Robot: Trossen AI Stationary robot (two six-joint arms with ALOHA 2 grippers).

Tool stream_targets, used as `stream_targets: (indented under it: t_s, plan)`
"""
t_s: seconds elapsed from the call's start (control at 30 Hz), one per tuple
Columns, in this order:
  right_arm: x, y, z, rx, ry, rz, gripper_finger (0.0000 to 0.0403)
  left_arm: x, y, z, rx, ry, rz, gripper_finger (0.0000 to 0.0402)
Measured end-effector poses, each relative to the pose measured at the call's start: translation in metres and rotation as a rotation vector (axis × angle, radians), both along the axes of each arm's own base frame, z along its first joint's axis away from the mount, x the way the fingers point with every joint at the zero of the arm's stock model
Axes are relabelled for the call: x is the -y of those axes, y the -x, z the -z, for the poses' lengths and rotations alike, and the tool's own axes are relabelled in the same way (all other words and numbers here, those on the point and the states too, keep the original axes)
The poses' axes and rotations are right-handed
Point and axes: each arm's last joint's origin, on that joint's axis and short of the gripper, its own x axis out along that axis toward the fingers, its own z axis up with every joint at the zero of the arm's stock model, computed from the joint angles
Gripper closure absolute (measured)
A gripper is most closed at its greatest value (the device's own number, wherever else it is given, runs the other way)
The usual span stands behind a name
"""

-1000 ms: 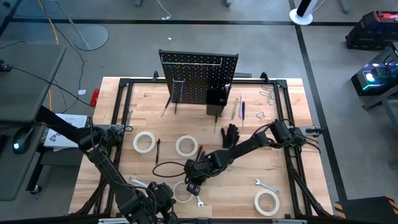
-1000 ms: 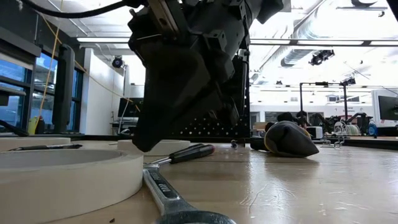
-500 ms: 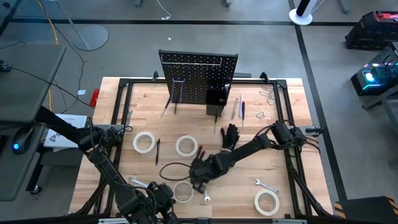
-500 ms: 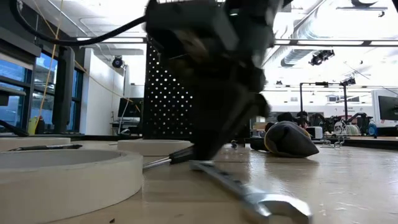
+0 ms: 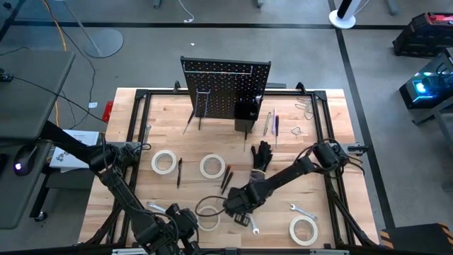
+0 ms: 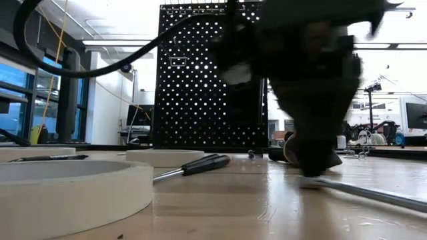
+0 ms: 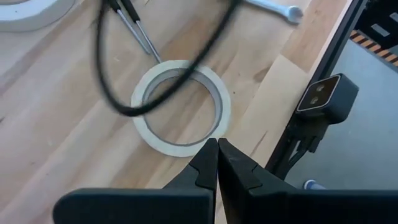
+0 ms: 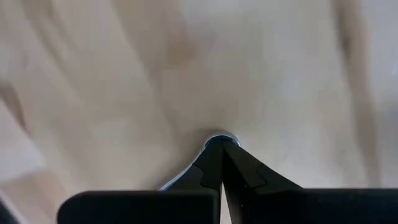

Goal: Hang tools onto peg board
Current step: Hang the 12 mm tool onto the pegboard on the top left

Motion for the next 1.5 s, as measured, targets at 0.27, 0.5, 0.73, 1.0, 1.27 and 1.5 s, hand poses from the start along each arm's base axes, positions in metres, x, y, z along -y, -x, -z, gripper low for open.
stream_targets:
  t_s: [0.27,0.5,0.73,1.0,1.27,1.5]
  plan:
    - [-0.004,0.014,-0.025,-0.010,0.014,0.050,0.0403,0.000,0.000,0.000,-0.001,-0.018,0.023,0.0402]
    - [-0.017,0.025,-0.048,0.066,0.042,0.161,0.0403,0.000,0.000,0.000,-0.001,-0.024,0.030,0.0401]
    - [-0.029,0.032,-0.048,0.109,0.101,0.306,0.0372,0.000,0.000,0.000,-0.019,-0.041,0.075,0.0401]
    - [-0.014,0.022,-0.049,0.129,0.111,0.438,0.0206,0.002,0.001,0.001,-0.062,-0.029,0.128,0.0402]
    - [-0.012,0.020,-0.048,0.087,0.052,0.353,0.0109,0.002,0.001,0.001,-0.065,-0.027,0.130,0.0401]
    - [-0.012,0.013,-0.026,0.051,0.056,0.356,0.0107,0.002,0.001,0.001,-0.078,-0.016,0.135,0.0402]
